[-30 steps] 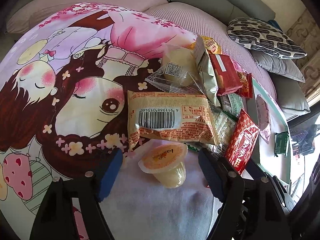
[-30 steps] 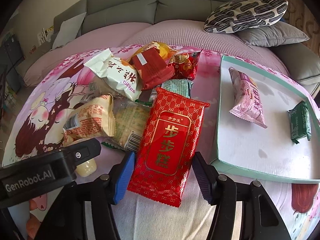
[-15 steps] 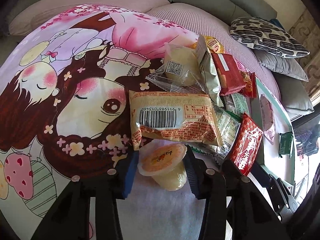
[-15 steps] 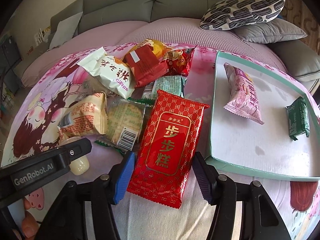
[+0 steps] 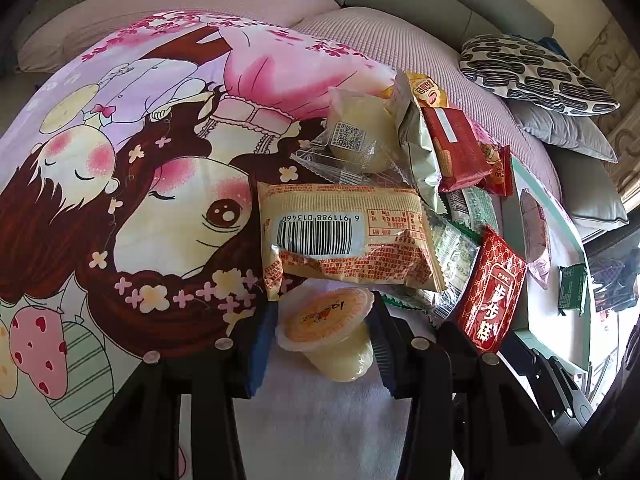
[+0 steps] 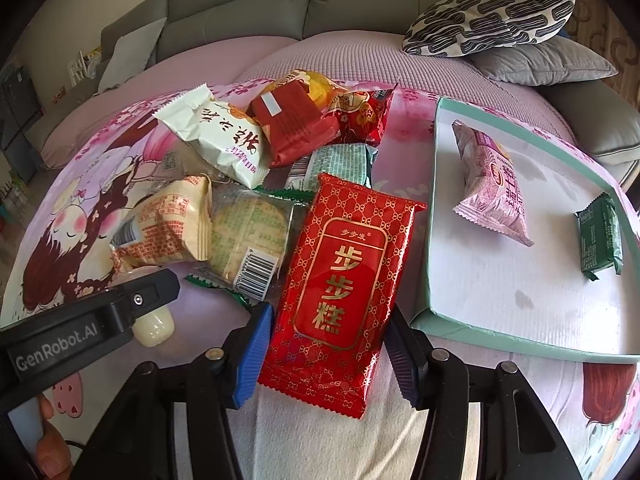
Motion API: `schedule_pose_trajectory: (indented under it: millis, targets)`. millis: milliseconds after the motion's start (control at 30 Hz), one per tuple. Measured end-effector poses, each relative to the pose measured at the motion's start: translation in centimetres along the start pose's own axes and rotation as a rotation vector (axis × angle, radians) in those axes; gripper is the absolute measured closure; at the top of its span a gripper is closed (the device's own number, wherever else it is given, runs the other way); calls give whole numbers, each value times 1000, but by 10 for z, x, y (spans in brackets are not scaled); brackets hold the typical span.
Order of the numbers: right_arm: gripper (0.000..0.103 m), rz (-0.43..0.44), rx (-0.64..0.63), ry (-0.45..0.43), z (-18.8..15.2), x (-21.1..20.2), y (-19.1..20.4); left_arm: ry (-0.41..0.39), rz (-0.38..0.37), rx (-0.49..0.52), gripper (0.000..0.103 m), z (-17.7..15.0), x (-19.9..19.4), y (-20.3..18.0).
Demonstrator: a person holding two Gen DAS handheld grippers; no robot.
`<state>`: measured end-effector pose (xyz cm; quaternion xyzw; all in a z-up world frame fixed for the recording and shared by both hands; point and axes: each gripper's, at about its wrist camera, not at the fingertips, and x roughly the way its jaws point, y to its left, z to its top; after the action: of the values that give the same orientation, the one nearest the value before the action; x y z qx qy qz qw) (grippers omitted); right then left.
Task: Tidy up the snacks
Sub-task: 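Lift the pudding cup with the left gripper while the right lifts the red pack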
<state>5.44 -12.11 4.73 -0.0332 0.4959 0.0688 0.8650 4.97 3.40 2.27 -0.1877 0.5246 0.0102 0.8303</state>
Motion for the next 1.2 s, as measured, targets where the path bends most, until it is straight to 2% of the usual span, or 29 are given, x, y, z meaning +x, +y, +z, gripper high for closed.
schedule_pose_trajectory:
  millis: [333,733,967,1200]
  targets:
    - [52,-2,6,-29,2,-12,-4,-13,-2,4,58,2,-4,-3]
    - [57,21,15,-98,5,-30,-7,-66,-43,27,58,2,-27,-11]
    - [60,32,22,-106,4,-34,-10,-101,-66,46,58,1,-41,-21]
    - [64,44,30,-123,4,-41,-14,-105,-63,55,58,0,-41,-26]
